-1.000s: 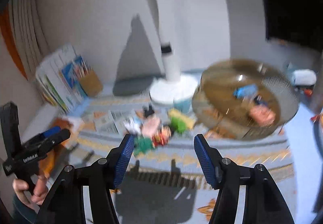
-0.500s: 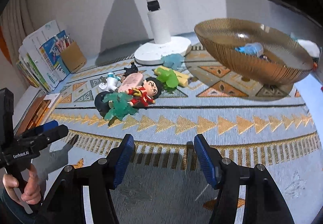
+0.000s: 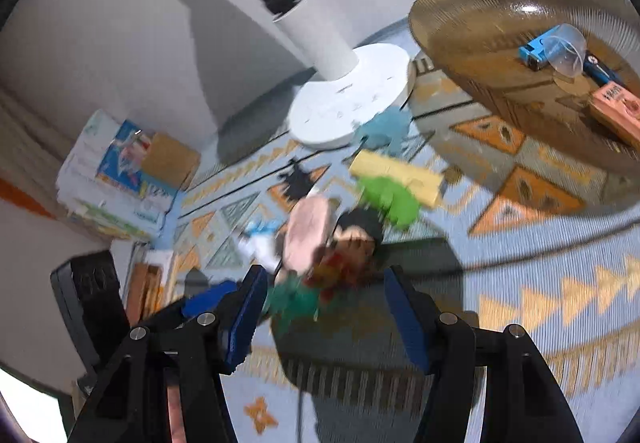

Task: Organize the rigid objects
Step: 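Grasp the black round figure with the left gripper while the right gripper grasps the red-clothed figurine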

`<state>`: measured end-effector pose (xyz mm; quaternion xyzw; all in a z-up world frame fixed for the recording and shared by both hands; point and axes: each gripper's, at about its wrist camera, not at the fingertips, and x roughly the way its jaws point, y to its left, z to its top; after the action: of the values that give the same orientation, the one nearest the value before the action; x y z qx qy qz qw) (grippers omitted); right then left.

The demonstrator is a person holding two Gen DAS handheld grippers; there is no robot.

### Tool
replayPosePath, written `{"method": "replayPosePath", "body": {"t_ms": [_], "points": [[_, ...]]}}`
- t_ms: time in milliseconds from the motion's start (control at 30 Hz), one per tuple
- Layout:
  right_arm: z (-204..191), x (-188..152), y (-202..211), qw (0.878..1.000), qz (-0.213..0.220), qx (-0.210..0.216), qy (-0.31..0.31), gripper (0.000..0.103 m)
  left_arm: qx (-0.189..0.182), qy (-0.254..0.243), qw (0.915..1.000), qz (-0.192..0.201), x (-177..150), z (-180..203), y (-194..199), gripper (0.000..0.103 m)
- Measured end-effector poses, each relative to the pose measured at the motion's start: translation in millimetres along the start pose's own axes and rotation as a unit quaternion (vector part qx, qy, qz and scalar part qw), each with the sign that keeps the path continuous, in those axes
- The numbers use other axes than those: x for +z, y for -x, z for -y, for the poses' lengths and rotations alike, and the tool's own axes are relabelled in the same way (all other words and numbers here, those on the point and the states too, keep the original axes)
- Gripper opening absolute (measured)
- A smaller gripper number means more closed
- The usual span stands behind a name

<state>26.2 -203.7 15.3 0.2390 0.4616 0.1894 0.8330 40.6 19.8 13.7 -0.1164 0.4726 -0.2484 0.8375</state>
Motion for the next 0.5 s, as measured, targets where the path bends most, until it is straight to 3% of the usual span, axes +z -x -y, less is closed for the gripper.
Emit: {"method": "replayPosePath", "body": {"t_ms": [67, 333, 500], "points": [[4, 8, -11, 1.000, -0.006, -0.005, -0.008, 0.058, -0.028, 0.002, 0.9996, -0.004, 2, 0, -4, 0.052], [3, 8, -36, 1.000, -0.018, -0.012, 0.008, 0.048, -0.029, -0.006, 0.9994, -0.015, 7, 4, -18, 0.052], [12, 9, -35, 1.000, -0.013, -0.004, 0.003, 0.030, -0.025, -0.013, 0.9996, -0.007, 9, 10, -21, 0.041]]}}
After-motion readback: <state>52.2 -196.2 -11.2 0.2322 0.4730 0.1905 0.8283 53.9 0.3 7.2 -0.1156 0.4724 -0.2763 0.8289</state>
